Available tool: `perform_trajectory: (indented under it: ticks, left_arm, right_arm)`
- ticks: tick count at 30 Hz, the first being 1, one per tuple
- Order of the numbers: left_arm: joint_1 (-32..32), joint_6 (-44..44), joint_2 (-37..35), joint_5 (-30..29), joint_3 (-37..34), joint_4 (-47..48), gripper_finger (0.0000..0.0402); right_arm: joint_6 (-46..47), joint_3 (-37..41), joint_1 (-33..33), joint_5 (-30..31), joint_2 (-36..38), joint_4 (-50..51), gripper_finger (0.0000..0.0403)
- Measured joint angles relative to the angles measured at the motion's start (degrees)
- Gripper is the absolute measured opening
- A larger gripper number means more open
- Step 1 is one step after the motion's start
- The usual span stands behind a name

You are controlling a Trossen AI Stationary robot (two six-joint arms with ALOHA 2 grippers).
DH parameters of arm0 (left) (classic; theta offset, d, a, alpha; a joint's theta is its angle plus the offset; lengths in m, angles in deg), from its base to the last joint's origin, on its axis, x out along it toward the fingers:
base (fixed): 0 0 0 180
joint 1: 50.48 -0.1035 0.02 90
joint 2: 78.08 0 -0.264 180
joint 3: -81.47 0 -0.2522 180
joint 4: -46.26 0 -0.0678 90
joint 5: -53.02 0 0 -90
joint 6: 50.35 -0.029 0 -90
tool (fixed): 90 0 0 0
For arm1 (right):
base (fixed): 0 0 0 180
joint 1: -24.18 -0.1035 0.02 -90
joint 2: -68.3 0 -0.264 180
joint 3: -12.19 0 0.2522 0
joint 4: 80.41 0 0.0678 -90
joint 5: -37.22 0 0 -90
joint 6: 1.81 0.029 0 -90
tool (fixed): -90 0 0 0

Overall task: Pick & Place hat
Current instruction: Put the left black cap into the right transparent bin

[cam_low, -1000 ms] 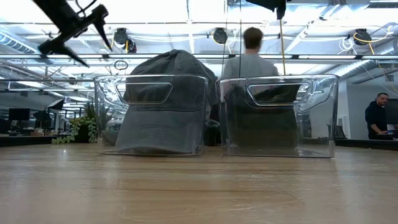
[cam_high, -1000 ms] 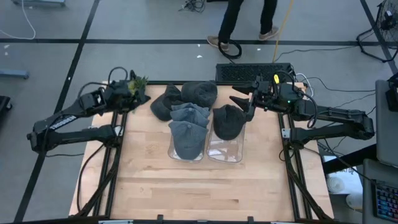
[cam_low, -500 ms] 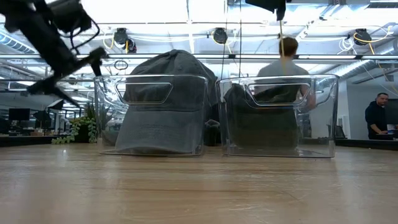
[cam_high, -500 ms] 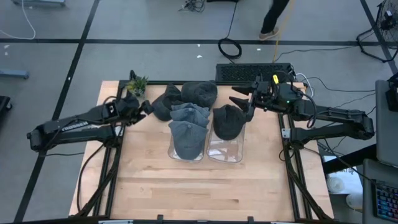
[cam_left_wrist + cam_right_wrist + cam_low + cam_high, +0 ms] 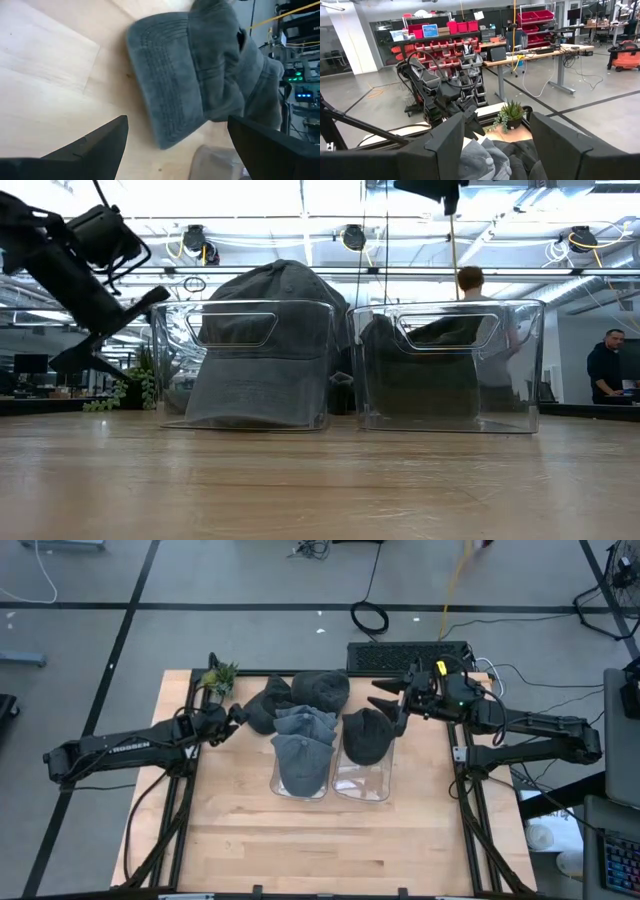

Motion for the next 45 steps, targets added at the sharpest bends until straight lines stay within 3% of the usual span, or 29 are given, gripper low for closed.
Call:
perform_trajectory:
  ticks: [6, 14, 19, 36, 41, 45]
  left_arm:
    - [0.0, 2.11, 0.17, -0.42, -4.65, -5.04, 0.0351]
    - [-0.65, 2.98, 1.25, -6.09, -11.52, -21.7, 0.0351]
    - [-1.51, 2.84, 4.75, -5.15, -12.14, -23.78, 0.0351]
    - [-2.38, 2.8, 23.97, -2.97, -12.07, -45.91, 0.0351]
    - [-2.38, 2.95, 27.38, -2.39, -11.88, -48.3, 0.035]
    - [-2.38, 4.47, 27.89, -1.91, -11.88, -48.22, 0.0317]
  right_arm:
    - [-0.42, 0.0, 0.0, 0.0, 0.0, 0.55, 0.0217]
    - [-0.22, 0.0, 0.0, -0.02, 0.0, 0.77, 0.0217]
    - [-0.5, 0.0, 0.04, -0.02, 0.0, 0.77, 0.0217]
    - [-1.9, 0.0, 0.37, 0.0, 0.0, 0.75, 0.0217]
    - [-1.9, 0.0, 0.37, 0.0, 0.0, 0.75, 0.0217]
    - [-1.92, 0.0, 0.37, 0.04, 0.0, 0.75, 0.0217]
